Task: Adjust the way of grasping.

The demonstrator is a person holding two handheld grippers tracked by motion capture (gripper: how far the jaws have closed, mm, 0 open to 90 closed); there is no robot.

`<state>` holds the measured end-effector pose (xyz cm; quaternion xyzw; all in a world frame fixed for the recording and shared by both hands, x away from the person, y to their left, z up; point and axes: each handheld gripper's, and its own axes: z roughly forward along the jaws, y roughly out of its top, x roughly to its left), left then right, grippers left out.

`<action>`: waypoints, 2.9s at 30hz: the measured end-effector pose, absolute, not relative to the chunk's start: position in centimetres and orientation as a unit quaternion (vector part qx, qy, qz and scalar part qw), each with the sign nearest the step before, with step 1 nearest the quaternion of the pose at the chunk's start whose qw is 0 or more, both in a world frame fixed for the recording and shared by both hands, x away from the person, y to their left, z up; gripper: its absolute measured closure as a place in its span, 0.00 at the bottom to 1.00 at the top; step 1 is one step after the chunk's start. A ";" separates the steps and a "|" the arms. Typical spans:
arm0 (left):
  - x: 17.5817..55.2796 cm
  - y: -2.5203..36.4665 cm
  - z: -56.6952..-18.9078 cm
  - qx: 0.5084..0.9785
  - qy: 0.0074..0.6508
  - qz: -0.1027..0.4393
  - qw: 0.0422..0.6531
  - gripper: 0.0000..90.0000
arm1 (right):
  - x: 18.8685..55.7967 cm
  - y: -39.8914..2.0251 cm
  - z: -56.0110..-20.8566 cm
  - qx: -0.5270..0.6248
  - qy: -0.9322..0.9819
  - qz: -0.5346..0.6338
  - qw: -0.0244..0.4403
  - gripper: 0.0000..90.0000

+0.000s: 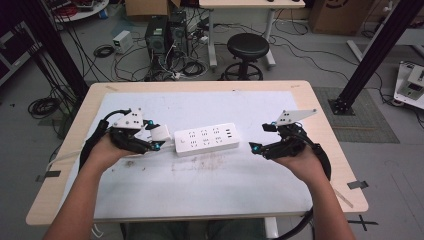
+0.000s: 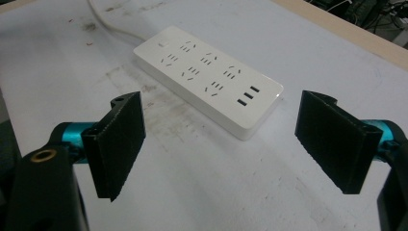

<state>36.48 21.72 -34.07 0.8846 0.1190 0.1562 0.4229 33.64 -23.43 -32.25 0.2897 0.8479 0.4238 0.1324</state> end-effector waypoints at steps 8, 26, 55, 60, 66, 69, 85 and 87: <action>34.8 19.0 -34.8 0.885 0.078 0.154 0.433 0.47 | 33.1 -23.1 -32.4 0.284 0.850 0.425 0.128 0.20; 30.2 15.0 -36.1 0.864 0.006 0.183 0.468 0.47 | 30.9 -20.5 -33.4 0.276 0.854 0.434 0.082 0.20; 25.8 11.7 -37.3 0.828 -0.060 0.306 0.465 0.47 | 30.6 -13.6 -36.5 0.250 0.817 0.512 -0.085 0.22; 25.7 11.6 -37.3 0.828 -0.060 0.311 0.463 0.47 | 30.7 -13.1 -36.6 0.248 0.815 0.514 -0.097 0.31; 25.3 11.6 -37.2 0.823 -0.065 0.322 0.462 0.47 | 31.1 -12.4 -37.2 0.242 0.805 0.525 -0.133 0.46; 25.3 11.6 -37.1 0.822 -0.066 0.322 0.464 0.47 | 31.2 -12.1 -37.3 0.242 0.805 0.523 -0.143 0.50; 25.1 11.6 -37.1 0.820 -0.066 0.337 0.459 0.47 | 31.4 -11.6 -37.8 0.251 0.781 0.544 -0.174 0.63; 25.0 11.5 -37.2 0.819 -0.067 0.342 0.457 0.47 | 31.5 -11.7 -37.9 0.254 0.781 0.542 -0.178 0.64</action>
